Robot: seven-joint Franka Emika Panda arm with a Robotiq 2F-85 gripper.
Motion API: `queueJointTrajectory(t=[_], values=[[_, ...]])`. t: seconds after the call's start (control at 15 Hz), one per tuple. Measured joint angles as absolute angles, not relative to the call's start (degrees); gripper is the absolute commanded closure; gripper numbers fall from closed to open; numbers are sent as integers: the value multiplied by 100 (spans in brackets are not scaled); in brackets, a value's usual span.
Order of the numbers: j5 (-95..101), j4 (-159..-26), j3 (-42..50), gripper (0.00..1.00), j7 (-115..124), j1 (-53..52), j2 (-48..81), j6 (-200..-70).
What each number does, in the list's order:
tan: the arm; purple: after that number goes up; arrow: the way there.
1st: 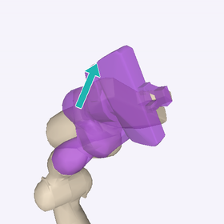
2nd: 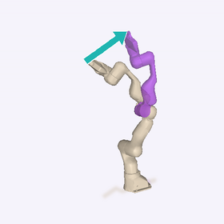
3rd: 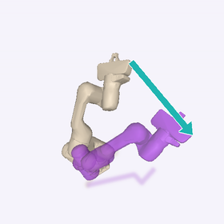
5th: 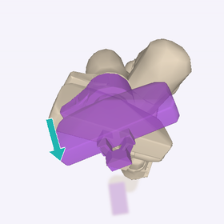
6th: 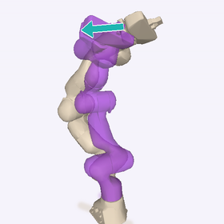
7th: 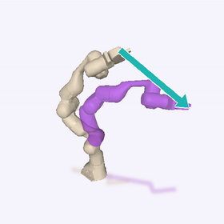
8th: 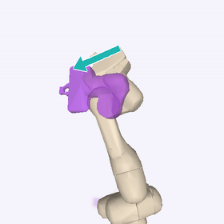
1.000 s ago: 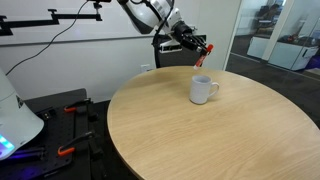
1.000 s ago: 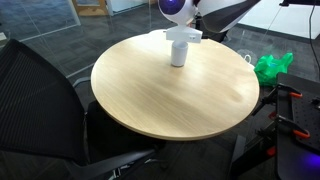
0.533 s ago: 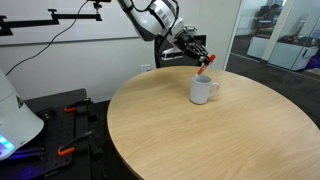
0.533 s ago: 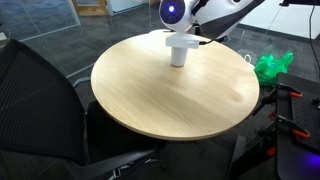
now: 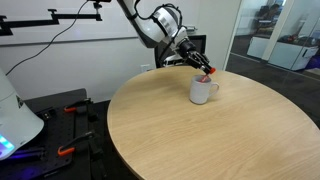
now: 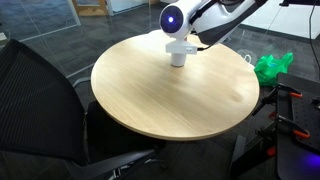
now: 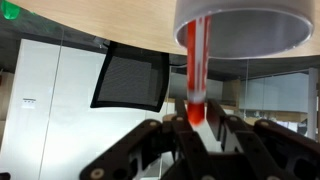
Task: Put the marker inside the cup
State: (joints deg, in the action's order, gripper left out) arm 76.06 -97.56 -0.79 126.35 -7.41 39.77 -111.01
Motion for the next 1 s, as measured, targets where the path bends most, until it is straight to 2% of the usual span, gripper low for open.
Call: queueJointTrajectory(t=[0.33,1.0], values=[[7609,-9655,-79,2,12641,-743,4037,-11101],[7586,-9811,-165,0,12952,-969,3340,-10785]])
